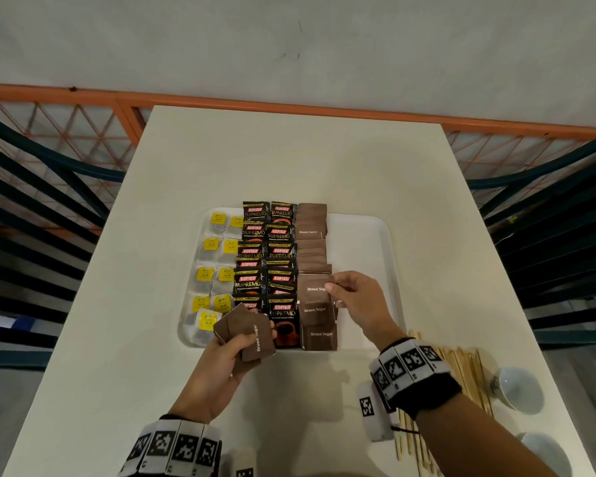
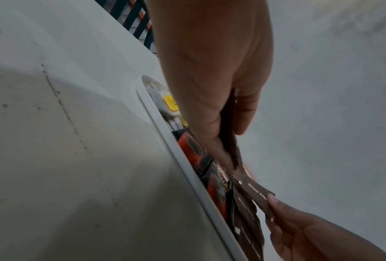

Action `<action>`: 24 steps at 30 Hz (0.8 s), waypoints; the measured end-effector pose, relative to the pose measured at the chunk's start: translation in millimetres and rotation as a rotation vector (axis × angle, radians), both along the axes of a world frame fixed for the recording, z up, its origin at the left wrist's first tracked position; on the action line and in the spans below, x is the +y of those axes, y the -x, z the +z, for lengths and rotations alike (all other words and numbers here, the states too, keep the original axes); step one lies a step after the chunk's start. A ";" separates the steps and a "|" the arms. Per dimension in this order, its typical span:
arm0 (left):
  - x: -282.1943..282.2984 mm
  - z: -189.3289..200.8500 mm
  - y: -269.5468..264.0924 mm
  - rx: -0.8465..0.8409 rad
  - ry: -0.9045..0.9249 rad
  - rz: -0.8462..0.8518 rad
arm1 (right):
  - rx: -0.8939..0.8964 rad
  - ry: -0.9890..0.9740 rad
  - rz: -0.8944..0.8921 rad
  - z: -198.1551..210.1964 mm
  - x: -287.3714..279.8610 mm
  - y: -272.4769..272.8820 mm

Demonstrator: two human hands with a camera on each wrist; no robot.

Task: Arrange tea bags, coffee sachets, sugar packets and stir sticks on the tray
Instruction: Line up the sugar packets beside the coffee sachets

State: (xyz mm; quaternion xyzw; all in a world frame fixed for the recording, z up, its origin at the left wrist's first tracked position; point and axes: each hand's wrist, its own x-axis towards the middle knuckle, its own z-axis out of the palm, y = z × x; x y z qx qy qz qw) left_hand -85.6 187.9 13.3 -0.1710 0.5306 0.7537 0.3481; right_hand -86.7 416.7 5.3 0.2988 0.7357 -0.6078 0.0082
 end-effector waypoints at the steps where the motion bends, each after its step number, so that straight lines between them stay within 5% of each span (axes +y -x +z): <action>1: 0.3 -0.1 -0.2 0.009 0.016 0.003 | -0.015 -0.027 -0.001 -2.7 1.4 2.2; 14: 3.8 0.7 -0.6 0.068 0.067 0.046 | 0.000 -0.347 -0.003 -8.8 -3.6 3.3; 19: 5.8 -0.1 -1.4 0.090 0.070 0.030 | 0.119 -0.385 0.264 12.3 -28.0 -2.0; 24: 6.5 2.9 -0.5 0.129 0.057 -0.002 | -0.035 -0.175 0.604 25.0 -47.6 -9.0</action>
